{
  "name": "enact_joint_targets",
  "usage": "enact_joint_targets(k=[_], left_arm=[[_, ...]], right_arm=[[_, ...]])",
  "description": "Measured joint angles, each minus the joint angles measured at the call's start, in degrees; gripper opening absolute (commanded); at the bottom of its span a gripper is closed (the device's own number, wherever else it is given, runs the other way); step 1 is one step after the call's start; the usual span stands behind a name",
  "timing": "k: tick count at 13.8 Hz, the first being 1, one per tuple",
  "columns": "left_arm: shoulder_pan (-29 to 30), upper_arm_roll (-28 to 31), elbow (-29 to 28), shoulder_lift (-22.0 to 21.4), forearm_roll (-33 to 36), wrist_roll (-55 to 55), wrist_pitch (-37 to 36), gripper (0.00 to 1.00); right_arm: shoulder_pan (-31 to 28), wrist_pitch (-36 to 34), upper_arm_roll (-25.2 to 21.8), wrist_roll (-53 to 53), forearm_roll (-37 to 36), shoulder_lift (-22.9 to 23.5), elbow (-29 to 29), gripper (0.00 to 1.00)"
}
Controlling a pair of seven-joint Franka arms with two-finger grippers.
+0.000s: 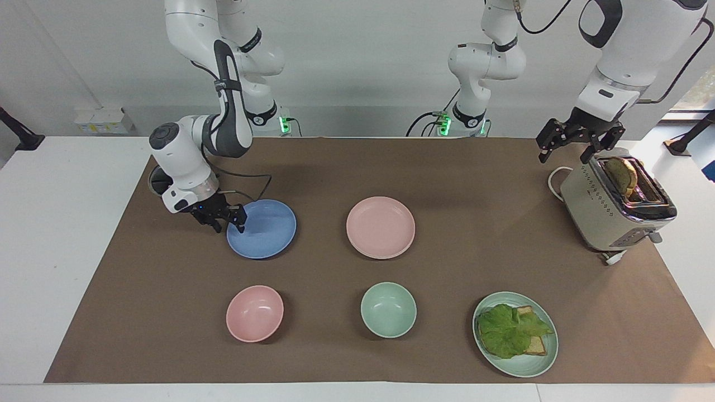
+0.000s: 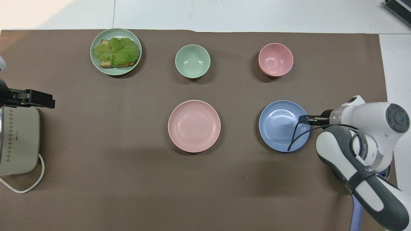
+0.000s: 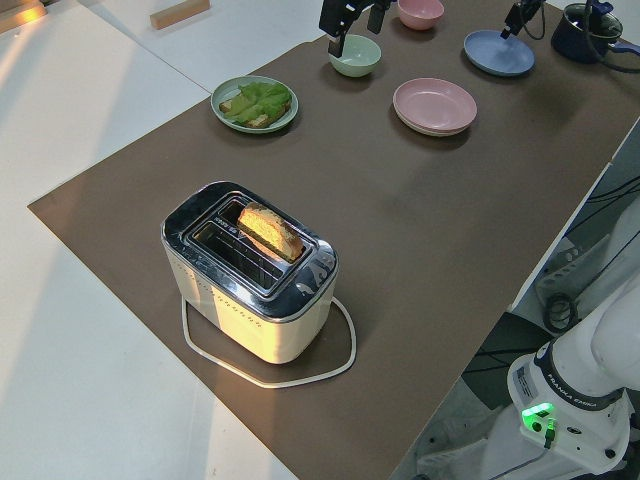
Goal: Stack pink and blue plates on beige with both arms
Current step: 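Grasp the blue plate rim with the right gripper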
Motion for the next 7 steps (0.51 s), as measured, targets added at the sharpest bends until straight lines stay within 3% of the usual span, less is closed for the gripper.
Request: enact_joint_targets(k=[1,7], left_arm=[[0.0,0.0,0.0,0.0,0.0,0.0,0.0,1.00],[0.0,0.0,0.0,-0.1,0.0,0.0,-0.1,1.00]], right_arm=[[0.0,-0.2,0.0,0.0,0.0,0.0,-0.1,0.00],[-0.1,-2.1,0.0,0.0,0.1,-0.1,0.0,0.00]])
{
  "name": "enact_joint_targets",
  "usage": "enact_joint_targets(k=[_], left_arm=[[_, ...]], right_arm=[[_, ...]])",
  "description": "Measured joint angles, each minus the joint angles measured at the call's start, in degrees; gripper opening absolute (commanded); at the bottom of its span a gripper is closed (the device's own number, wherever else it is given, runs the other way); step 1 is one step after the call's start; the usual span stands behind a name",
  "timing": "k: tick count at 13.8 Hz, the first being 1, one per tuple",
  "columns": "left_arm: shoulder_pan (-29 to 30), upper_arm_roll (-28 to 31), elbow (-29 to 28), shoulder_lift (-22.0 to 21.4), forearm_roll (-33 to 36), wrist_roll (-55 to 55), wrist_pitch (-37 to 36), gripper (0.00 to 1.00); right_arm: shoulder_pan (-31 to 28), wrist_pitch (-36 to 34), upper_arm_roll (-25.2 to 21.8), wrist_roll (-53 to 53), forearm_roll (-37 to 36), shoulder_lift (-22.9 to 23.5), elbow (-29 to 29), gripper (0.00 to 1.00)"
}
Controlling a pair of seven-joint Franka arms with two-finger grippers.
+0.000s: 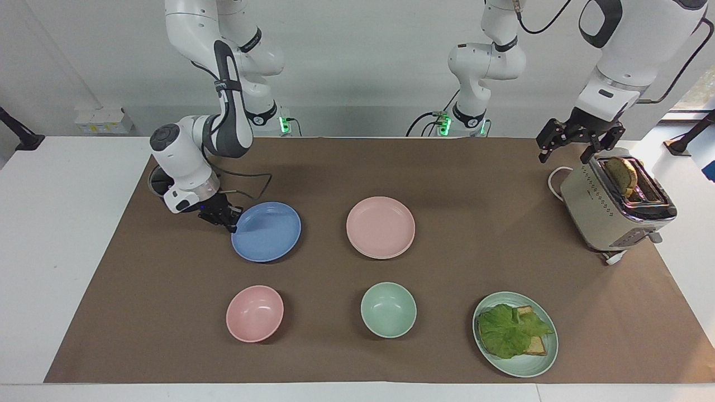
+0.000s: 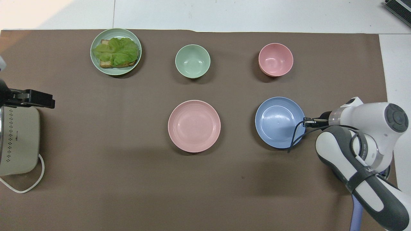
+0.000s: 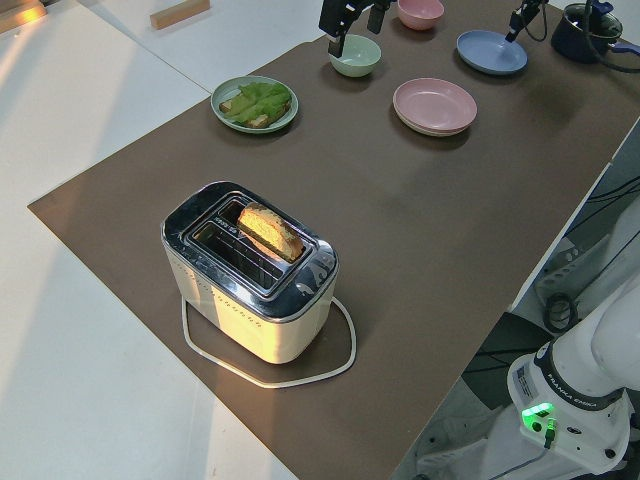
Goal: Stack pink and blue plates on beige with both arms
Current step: 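Grasp the blue plate rim with the right gripper, then lift the blue plate and carry it over the pink plate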
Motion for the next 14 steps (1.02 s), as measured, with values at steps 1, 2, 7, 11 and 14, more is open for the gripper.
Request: enact_joint_targets(k=[1,2,7,11,14], left_arm=[[0.0,0.0,0.0,-0.4,0.0,0.0,-0.3,1.00],[0.2,0.0,0.0,-0.8,0.0,0.0,-0.6,1.00],[3.1,-0.3,0.0,-1.4,0.0,0.1,-1.1,1.00],[4.1,-0.3,0.0,-1.4,0.0,0.2,-1.1,1.00],[4.1,-0.6,0.0,-1.5,0.0,0.2,-1.1,1.00]], right_arm=[[-0.1,-1.0,0.0,0.0,0.0,-0.1,0.5,0.00],[-0.1,-2.4,0.0,0.0,0.0,-0.3,1.2,0.00],[0.0,-11.6,0.2,0.0,0.0,-6.2,5.6,0.00],[2.5,-15.5,0.5,1.7,0.3,-12.3,6.6,0.00],[9.2,-15.2,0.8,9.4,0.5,-13.3,7.2,0.00]])
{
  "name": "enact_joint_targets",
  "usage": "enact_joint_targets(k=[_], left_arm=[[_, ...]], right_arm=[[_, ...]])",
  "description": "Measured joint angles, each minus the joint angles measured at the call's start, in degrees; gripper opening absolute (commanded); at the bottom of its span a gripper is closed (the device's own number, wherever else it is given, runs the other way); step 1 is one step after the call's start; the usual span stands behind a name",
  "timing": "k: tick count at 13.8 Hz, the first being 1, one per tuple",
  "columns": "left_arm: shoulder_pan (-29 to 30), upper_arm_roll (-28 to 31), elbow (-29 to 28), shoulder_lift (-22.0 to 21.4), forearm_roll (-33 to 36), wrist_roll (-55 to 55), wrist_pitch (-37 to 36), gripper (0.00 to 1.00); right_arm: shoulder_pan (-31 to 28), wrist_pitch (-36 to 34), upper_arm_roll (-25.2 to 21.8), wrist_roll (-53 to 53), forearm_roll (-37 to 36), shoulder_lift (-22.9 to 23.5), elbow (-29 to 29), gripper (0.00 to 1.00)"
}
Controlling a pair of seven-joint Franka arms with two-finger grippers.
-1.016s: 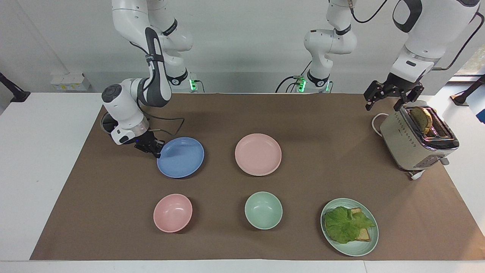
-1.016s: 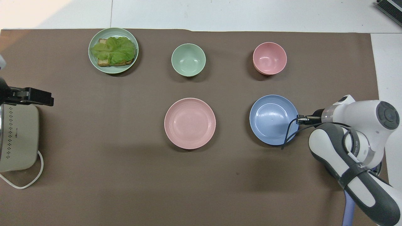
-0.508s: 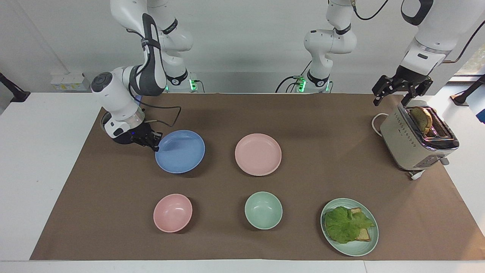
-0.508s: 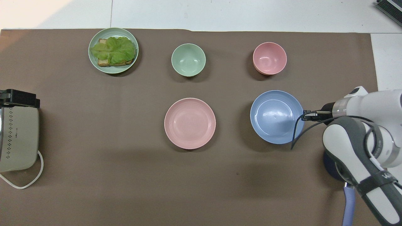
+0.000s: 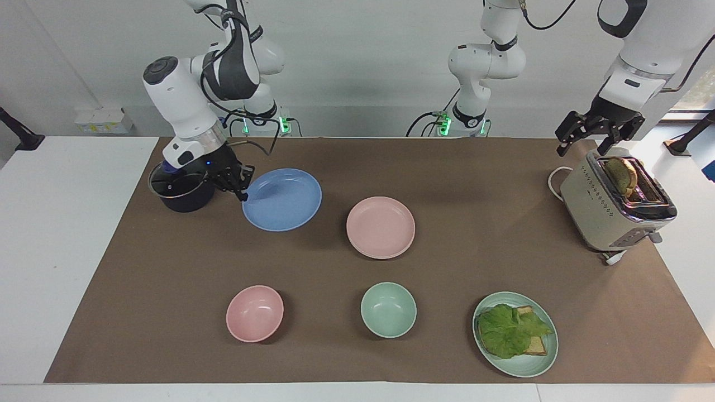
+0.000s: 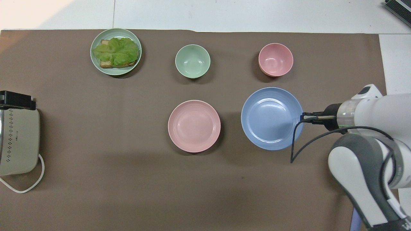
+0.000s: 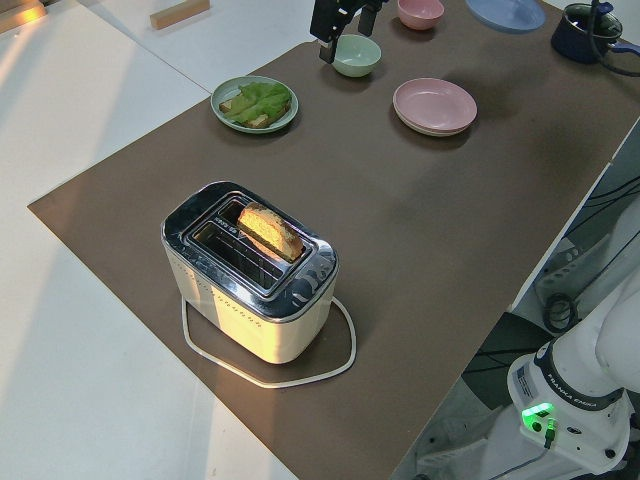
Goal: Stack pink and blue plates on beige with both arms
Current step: 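Lift the blue plate and carry it over the pink plate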
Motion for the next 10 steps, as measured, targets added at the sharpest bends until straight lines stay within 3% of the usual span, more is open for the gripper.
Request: enact_joint_targets(k=[5,10], left_arm=[[0.3,0.2,0.0,0.0,0.0,0.0,0.0,1.00],[0.3,0.4,0.0,0.0,0.0,0.0,0.0,1.00]], right_arm=[[12.0,2.8,0.4,12.2,-0.1,6.0,5.9,0.00],[16.6,6.9,0.4,13.5,-1.1,12.4,7.4,0.00]])
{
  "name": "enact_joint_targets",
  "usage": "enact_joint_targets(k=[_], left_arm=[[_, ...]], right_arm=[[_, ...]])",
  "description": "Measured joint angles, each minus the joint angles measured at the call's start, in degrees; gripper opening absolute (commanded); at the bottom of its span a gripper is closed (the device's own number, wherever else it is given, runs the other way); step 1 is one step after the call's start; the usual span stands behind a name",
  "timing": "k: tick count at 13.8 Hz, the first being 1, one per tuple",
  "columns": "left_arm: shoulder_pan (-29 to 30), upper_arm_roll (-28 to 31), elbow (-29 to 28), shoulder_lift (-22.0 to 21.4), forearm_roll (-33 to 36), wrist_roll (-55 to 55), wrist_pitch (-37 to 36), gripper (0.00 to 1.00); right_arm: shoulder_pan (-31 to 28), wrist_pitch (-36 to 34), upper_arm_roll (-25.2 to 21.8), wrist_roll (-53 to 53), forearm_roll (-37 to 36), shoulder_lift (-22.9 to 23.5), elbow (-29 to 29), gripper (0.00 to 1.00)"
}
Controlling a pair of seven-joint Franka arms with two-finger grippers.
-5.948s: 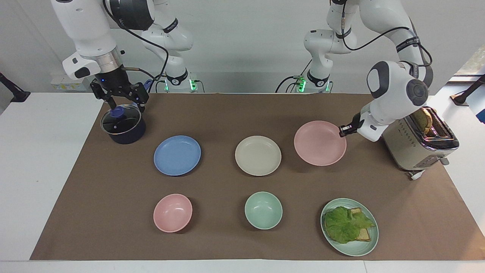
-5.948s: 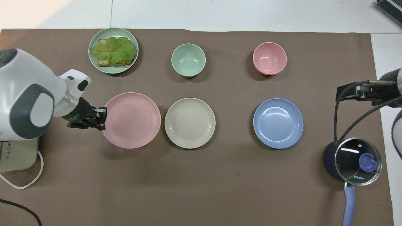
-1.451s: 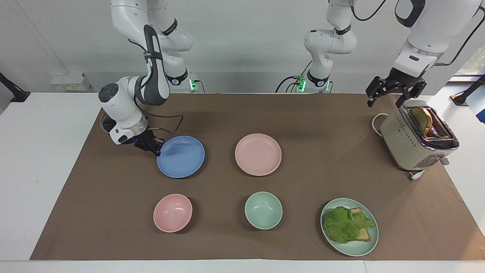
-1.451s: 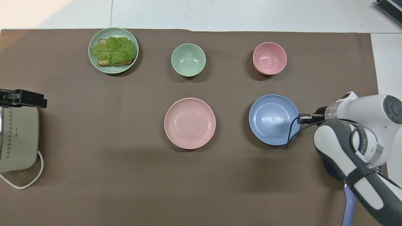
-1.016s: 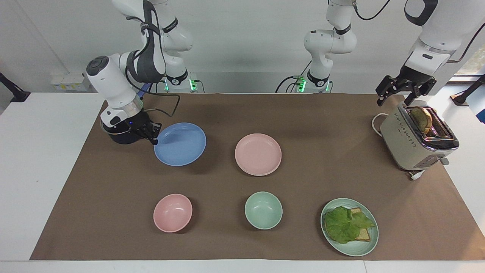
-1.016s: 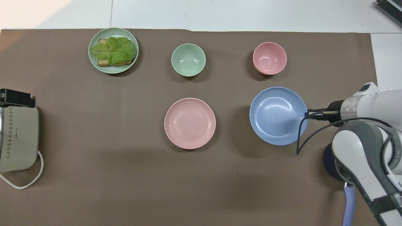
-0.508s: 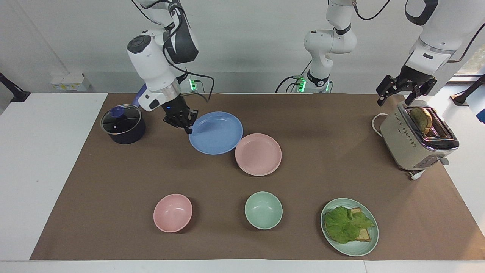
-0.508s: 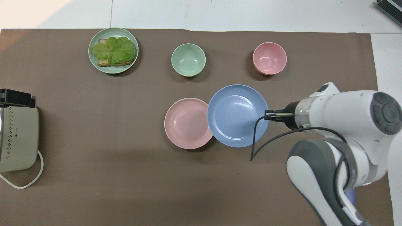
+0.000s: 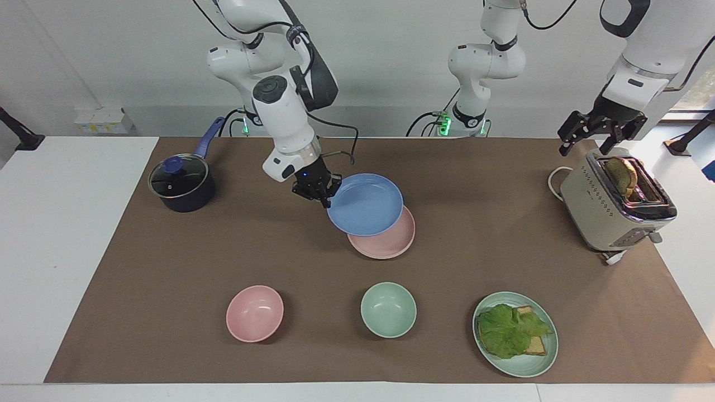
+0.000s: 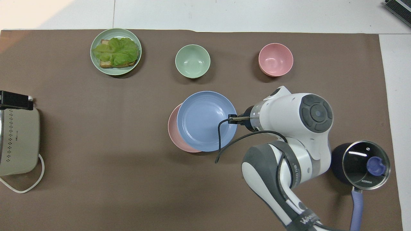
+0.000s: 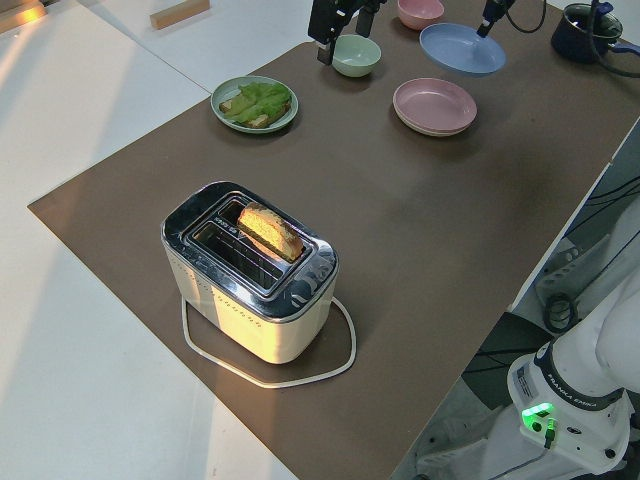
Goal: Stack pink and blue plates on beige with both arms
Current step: 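Lift the blue plate and carry it over the pink plate, then lower the blue plate onto the pink plate and open the right gripper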
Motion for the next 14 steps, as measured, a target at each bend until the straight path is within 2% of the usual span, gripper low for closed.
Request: enact_joint_targets(k=[6,14], left_arm=[[0.0,0.0,0.0,0.0,0.0,0.0,0.0,1.00],[0.0,0.0,0.0,0.0,0.0,0.0,0.0,1.00]], right_arm=[[3.6,2.0,0.0,3.3,-3.6,6.2,3.6,0.00],[3.8,2.2,-0.2,3.4,-3.7,9.9,4.4,0.00]])
